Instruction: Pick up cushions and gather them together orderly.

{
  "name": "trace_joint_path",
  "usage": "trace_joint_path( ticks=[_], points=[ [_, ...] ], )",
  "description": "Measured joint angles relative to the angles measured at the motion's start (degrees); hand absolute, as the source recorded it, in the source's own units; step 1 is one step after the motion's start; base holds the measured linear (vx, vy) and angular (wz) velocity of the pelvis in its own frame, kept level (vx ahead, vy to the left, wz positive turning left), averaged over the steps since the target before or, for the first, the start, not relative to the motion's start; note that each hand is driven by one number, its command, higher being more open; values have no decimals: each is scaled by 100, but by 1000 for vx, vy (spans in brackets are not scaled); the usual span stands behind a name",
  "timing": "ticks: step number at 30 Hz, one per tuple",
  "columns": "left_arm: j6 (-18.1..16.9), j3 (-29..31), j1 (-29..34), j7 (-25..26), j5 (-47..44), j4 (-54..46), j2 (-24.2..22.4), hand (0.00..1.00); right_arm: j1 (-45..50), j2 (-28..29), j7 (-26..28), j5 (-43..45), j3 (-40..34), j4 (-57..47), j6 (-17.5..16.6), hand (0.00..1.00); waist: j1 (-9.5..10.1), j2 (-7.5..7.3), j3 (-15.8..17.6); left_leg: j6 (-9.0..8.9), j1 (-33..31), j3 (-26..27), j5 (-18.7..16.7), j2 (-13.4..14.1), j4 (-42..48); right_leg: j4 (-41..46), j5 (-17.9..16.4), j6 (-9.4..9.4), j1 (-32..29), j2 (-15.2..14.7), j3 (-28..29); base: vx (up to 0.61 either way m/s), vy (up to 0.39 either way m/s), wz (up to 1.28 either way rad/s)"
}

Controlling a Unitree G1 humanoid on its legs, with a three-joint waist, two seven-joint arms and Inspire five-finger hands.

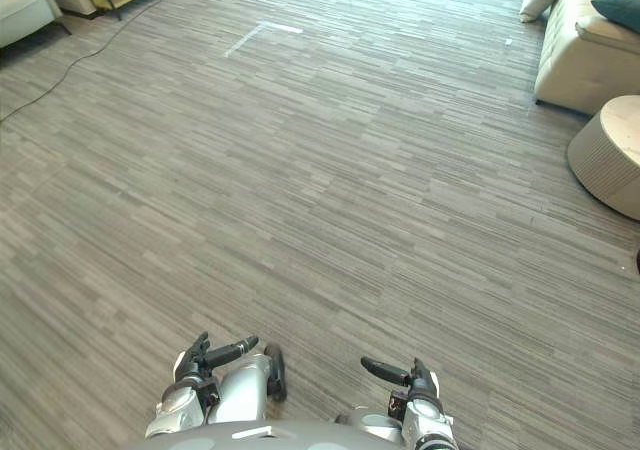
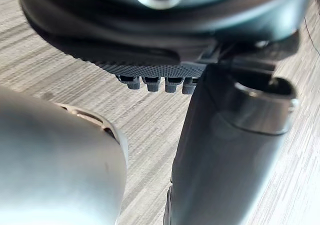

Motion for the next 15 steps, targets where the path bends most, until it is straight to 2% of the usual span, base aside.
trace_joint_path(
  ticks=[2,4,5,6,7,8,9,10,12,13,14,15],
  points=[
    [17,8,-44,9,-16,27,131,100,-30,76,29,-2,65,49,-10,100,6,-151,-33,301,-123,92,-673,-59,768,465,75,95,-75,-220,160,506,240,-13],
    [45,1,-39,27,-19,127,150,100,-14,54,29,-2,63,68,-30,100,-4,-158,-51,383,112,147,-1085,-100,1010,1595,30,200,-327,-348,250,482,272,-10],
    [51,-16,-38,30,-18,229,208,100,-15,47,33,-2,72,72,-55,100,-13,-201,-60,413,385,210,-1301,-172,1013,2857,201,455,-751,-503,282,378,221,-15],
    [87,-48,-34,32,-20,331,311,100,-9,36,43,-2,81,73,-80,100,-42,-266,-44,436,836,249,-1503,-303,917,4263,529,773,-1215,-782,264,478,254,-7],
    [104,-98,10,56,-12,445,379,100,41,19,57,-1,96,69,-99,100,-94,-249,-35,435,1246,237,-1610,-407,749,5037,490,688,-1452,-1007,57,496,205,1],
    [106,-131,98,90,-7,502,408,100,61,-9,83,8,116,28,-116,100,-162,-236,-53,429,1710,219,-1671,-446,467,5439,361,532,-1694,-1133,-237,575,198,6],
    [106,-171,135,107,4,519,424,100,66,-18,91,1,133,-28,-148,100,-197,-197,-64,419,2020,198,-1680,-447,186,5441,251,378,-1961,-1115,-474,551,134,12],
    [111,-349,178,104,11,535,475,100,62,-34,97,2,153,-92,-211,100,-254,-158,-50,403,2365,139,-1668,-420,-142,5051,70,192,-2289,-1027,-785,512,68,19],
    [156,-495,173,87,12,627,496,100,1,-98,100,5,149,-113,-246,100,-311,-106,-18,380,2717,106,-1683,-350,-463,4069,-32,155,-2746,-788,-1108,416,-5,19],
    [185,-513,176,88,18,647,485,100,-21,-128,116,6,186,-164,-247,100,-327,-74,2,350,2906,100,-1698,-313,-634,3335,24,158,-2982,-602,-1206,343,-34,11],
    [198,-513,181,88,19,653,485,100,-32,-129,119,7,182,-182,-250,100,-335,-71,10,346,2991,97,-1700,-307,-719,2955,118,158,-3076,-521,-1235,444,-67,17],
    [217,-510,192,89,20,685,494,100,-62,-123,123,10,181,-206,-248,100,-363,-83,20,297,3198,96,-1728,-305,-914,1907,507,181,-3241,-334,-1245,468,-123,24]
  ],
)
